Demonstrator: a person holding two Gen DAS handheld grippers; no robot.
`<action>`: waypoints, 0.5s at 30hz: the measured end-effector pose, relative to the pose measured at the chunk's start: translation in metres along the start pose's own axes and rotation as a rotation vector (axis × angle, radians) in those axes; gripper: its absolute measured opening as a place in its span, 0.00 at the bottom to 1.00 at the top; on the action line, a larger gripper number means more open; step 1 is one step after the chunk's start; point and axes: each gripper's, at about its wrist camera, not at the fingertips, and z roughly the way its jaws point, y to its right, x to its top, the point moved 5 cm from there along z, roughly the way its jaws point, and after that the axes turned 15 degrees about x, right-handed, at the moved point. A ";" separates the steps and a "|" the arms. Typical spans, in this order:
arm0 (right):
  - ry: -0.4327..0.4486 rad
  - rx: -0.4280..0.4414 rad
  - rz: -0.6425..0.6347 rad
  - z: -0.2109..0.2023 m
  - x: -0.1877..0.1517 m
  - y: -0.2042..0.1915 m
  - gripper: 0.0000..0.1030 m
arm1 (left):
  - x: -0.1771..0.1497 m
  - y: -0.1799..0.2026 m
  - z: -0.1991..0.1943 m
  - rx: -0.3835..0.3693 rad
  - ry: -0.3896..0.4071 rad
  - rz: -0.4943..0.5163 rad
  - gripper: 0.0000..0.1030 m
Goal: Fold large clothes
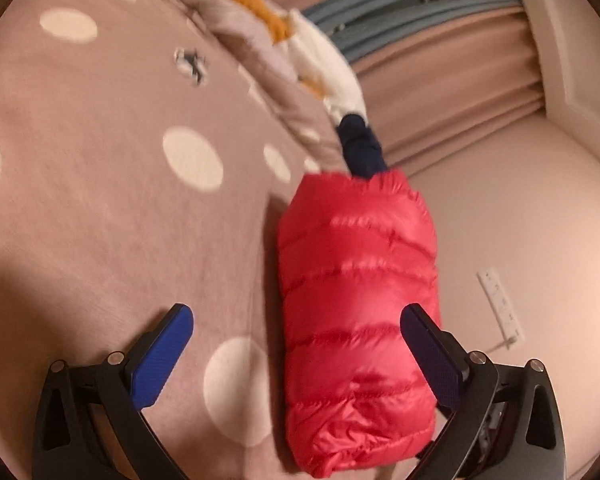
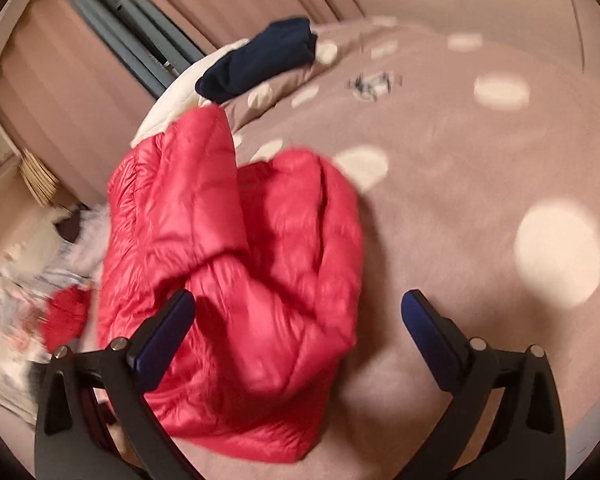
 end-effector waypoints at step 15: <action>-0.059 0.280 0.223 0.063 0.009 0.012 1.00 | 0.007 0.044 0.072 -0.226 -0.271 0.025 0.99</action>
